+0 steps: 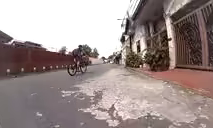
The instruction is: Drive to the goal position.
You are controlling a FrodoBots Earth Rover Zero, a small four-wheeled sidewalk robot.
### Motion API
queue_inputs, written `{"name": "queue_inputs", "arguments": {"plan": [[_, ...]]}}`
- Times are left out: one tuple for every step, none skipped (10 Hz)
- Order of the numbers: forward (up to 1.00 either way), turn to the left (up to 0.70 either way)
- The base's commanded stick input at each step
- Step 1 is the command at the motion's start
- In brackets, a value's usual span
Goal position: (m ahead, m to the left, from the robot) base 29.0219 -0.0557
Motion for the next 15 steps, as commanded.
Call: {"name": "queue_inputs", "arguments": {"plan": [[1.0, 0.0], [1.0, 0.0], [1.0, 0.0], [1.0, 0.0], [1.0, 0.0], [1.0, 0.0], [1.0, 0.0], [1.0, 0.0], [1.0, 0.0], [1.0, 0.0], [1.0, 0.0], [1.0, 0.0], [1.0, 0.0], [1.0, 0.0], [1.0, 0.0]]}}
